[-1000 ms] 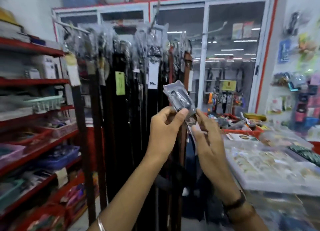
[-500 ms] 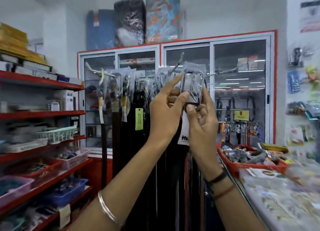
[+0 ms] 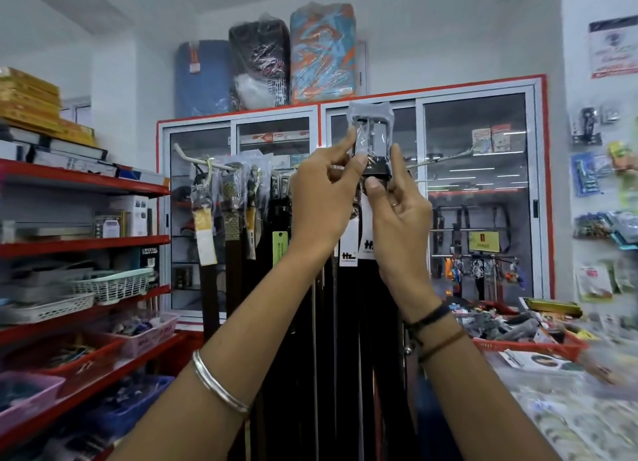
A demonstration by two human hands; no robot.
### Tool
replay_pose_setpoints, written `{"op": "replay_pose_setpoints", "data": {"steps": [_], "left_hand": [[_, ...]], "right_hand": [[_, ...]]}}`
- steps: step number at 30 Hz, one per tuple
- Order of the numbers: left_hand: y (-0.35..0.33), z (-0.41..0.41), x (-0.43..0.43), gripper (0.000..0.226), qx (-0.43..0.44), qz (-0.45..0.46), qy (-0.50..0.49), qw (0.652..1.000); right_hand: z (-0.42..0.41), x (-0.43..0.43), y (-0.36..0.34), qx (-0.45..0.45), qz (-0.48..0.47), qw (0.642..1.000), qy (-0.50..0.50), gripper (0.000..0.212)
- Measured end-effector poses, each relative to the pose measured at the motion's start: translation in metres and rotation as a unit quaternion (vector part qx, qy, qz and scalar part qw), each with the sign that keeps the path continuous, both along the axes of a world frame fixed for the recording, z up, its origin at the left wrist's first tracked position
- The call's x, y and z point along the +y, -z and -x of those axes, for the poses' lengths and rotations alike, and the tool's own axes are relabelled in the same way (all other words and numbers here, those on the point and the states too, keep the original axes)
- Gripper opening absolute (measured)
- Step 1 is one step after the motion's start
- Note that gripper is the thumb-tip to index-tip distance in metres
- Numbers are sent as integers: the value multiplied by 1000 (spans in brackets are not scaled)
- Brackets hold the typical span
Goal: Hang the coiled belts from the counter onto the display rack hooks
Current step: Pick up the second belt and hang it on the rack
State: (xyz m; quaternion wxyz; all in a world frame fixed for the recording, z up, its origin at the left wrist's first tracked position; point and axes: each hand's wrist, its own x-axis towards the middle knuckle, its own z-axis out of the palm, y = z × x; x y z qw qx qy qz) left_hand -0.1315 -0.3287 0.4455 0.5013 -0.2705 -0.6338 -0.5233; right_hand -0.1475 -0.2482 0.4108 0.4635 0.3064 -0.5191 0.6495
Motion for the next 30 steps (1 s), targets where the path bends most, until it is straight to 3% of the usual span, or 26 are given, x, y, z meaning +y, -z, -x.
{"op": "replay_pose_setpoints", "data": {"steps": [11, 20, 27, 30], "left_hand": [[5, 19, -6, 39, -64, 25, -44, 997], [29, 24, -13, 40, -46, 72, -115, 990], [103, 1, 20, 24, 58, 87, -115, 988], [139, -3, 42, 20, 47, 91, -63, 993]], "right_hand": [[33, 1, 5, -44, -60, 997, 23, 53], [48, 16, 27, -40, -114, 991, 62, 47], [20, 78, 90, 10, -172, 956, 239, 33], [3, 114, 122, 0, -209, 934, 290, 29]]}}
